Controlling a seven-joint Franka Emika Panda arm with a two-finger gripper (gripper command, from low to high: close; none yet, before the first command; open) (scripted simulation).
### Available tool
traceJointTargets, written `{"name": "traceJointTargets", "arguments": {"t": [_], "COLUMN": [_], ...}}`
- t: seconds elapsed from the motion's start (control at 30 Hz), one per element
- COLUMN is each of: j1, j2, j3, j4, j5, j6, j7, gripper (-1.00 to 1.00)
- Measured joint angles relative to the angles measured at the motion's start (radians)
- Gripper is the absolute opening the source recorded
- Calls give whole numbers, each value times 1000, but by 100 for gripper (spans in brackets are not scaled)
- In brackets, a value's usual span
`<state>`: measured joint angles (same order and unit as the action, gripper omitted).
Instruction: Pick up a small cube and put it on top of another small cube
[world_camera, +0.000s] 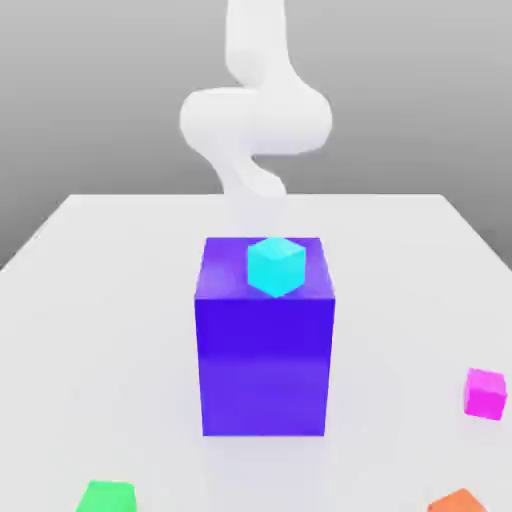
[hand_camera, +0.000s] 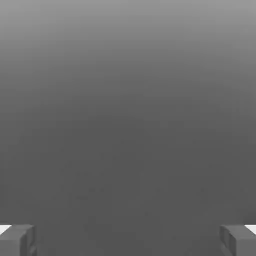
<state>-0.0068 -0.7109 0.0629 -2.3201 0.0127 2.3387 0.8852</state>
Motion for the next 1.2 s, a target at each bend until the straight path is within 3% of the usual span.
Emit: {"name": "traceJointTargets", "arguments": {"t": [0.33, 0.6, 0.83, 1.0, 1.03, 1.2], "j1": [-9, 45, 203, 350, 380, 380], "j2": [352, 650, 922, 1104, 1137, 1137], "j3": [276, 453, 454, 306, 270, 270], "j4": [-82, -145, -196, -166, -157, -157], "j5": [-19, -158, -312, -468, -500, -500], "j6": [158, 279, 376, 489, 513, 516], "j7": [395, 796, 1169, 1332, 1356, 1356], "gripper": [0, 0, 0, 0, -100, -100]}}
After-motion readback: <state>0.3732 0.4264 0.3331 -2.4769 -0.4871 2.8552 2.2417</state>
